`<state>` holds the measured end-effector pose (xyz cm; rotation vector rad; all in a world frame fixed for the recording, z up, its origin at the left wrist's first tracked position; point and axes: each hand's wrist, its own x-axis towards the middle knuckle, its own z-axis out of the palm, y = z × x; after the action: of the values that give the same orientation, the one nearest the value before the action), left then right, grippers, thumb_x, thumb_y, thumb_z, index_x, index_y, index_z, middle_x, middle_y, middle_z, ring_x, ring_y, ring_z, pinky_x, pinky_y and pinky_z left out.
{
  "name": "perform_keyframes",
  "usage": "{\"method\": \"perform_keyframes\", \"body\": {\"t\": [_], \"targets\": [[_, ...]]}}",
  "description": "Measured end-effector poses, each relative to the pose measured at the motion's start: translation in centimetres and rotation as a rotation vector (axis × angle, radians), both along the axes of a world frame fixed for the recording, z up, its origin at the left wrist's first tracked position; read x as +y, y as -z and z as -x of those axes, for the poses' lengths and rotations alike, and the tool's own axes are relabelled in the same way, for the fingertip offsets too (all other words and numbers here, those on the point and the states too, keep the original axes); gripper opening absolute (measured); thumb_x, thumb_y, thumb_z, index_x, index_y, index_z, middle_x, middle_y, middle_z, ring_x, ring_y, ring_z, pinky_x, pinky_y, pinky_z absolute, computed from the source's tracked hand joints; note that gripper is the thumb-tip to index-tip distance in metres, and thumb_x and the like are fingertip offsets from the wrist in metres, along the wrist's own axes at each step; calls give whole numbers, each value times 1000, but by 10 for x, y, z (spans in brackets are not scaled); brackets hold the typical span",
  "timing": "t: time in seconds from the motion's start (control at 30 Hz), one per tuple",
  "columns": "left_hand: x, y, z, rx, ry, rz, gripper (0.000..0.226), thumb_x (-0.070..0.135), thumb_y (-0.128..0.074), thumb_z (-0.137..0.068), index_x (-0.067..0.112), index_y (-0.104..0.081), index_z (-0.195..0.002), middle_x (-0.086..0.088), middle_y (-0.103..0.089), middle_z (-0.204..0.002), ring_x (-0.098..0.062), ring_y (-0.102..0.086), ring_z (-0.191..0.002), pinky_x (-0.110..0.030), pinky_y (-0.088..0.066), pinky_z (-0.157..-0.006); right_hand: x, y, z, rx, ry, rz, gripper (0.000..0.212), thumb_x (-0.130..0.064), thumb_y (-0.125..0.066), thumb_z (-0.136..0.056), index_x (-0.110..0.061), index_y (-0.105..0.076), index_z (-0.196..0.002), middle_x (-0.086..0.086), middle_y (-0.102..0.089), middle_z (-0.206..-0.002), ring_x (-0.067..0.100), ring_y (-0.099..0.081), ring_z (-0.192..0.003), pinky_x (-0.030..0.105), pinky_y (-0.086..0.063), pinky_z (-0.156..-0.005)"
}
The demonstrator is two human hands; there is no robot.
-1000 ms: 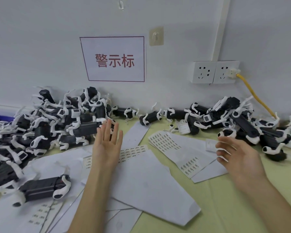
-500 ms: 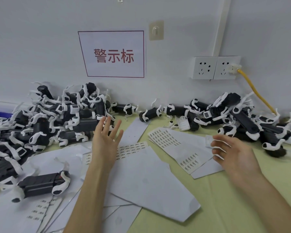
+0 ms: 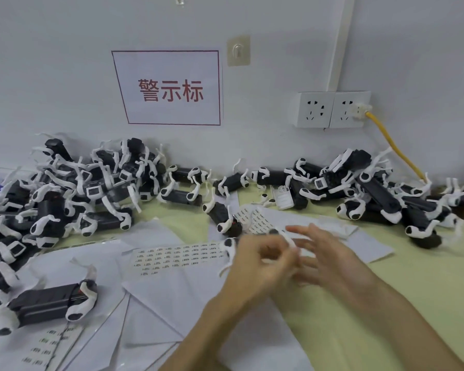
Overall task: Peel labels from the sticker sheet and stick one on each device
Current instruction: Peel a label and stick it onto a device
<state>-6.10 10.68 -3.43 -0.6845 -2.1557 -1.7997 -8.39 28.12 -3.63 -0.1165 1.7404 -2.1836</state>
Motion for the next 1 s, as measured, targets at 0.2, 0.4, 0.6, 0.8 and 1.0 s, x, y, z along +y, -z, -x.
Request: {"method": "perform_keyframes", "body": {"t": [0.2,0.4,0.6,0.8,1.0], "targets": [[14,12,-6,129,148,371,16,20,-66,-92,12,-70,-78,-7,-69,-76,-22,-63,-71,-38,-51,-69,-2,2,1,172,51,-186,38,-39,-75,-69,-21,-78,-102,16,-72,-102,24,-67,-92,40,-48,-84],[-6,9,9,-255,248,352,27,32,-66,-98,36,-73,-124,15,-75,-116,-6,-69,-109,-26,-53,-97,14,8,18,219,545,-39,7,-17,-71,-92,-18,-76,-97,13,-75,-104,27,-75,-91,43,-61,-84],[-13,8,19,-461,136,167,44,58,-56,-95,25,-72,-121,8,-76,-114,-15,-74,-98,-39,-58,-95,20,2,14,258,532,54,22,-26,-70,-90,-13,-71,-108,9,-76,-109,27,-74,-101,40,-61,-86],[-9,1,20,-666,89,-387,52,52,-68,-90,12,-66,-123,-8,-75,-118,-20,-73,-103,-31,-59,-82,-11,1,-4,394,82,-70,48,-46,-49,-93,-21,-65,-131,1,-73,-124,17,-66,-120,33,-48,-103],[-28,-5,29,-696,-22,-622,43,36,-69,-85,7,-68,-116,-7,-75,-89,-17,-69,-78,-25,-56,-66,-3,11,0,622,205,-891,50,-31,-68,-96,-42,-51,-141,-26,-49,-145,-2,-40,-139,17,-30,-113]]}}
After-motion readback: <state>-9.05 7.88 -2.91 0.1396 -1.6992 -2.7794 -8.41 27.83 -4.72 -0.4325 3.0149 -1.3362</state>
